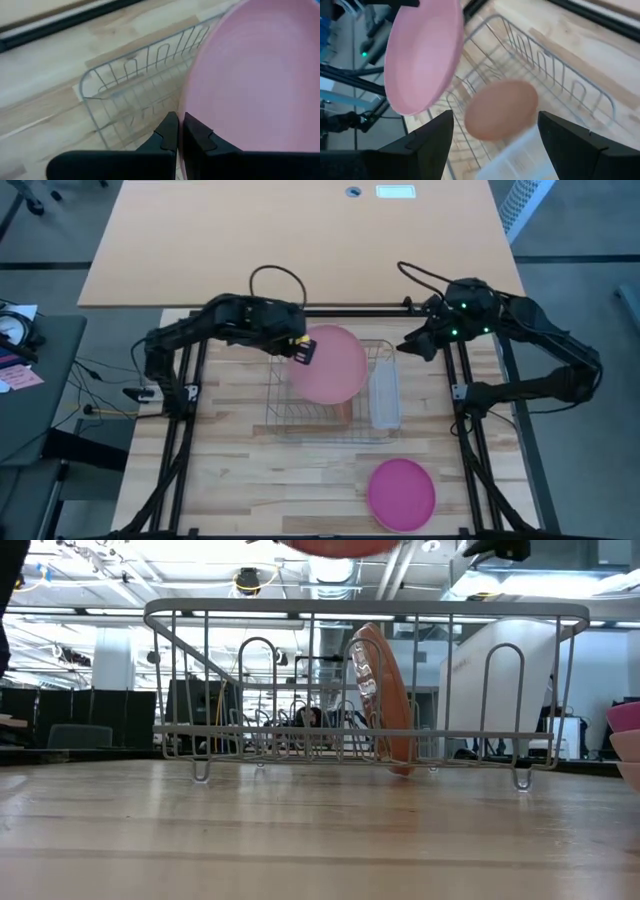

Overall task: Sort dishes
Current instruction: Put the light pink plate in the dish rack

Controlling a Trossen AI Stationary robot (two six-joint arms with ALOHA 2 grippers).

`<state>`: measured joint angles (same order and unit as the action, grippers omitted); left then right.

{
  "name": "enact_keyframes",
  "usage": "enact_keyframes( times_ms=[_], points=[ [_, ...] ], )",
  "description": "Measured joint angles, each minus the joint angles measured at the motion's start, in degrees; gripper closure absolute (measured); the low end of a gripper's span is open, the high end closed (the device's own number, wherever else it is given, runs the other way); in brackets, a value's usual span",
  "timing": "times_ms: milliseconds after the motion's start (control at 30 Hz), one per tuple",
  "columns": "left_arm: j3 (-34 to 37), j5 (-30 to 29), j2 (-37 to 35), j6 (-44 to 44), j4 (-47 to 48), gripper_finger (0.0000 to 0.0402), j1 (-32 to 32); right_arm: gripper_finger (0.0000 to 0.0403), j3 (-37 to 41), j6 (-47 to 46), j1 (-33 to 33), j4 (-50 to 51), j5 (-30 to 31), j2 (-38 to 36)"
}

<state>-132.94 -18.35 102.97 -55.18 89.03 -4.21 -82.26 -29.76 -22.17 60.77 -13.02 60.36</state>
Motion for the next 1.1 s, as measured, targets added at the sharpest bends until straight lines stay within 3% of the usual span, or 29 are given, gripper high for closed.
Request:
enact_keyframes(
  times_ms=[400,567,767,933,1100],
  points=[
    [-2.04,3.42,-1.24,-6.97,-6.32,0.0401,-0.22,0.0109,0.02,4.63,-0.09,2.67,0.5,-2.56],
    [-2.06,1.53,-1.55,-10.4,-9.19,0.0401,-0.13,0.0109,0.02,-3.56,-0.11,-4.54,0.22,-2.78],
    [-2.02,-0.73,-1.65,-12.12,-14.61,0.0401,-0.55,0.0109,-0.02,-3.82,1.73,-16.58,-0.02,-1.9],
    [-1.99,-6.06,-1.46,-12.43,-12.46,0.0401,-0.53,0.0109,0.0,-4.66,1.51,-15.41,3.38,-0.95],
    [-1.99,-7.48,-1.48,-11.62,-10.66,0.0401,-0.86,0.0109,0.0,-4.82,1.16,-16.7,4.33,0.3]
  ],
)
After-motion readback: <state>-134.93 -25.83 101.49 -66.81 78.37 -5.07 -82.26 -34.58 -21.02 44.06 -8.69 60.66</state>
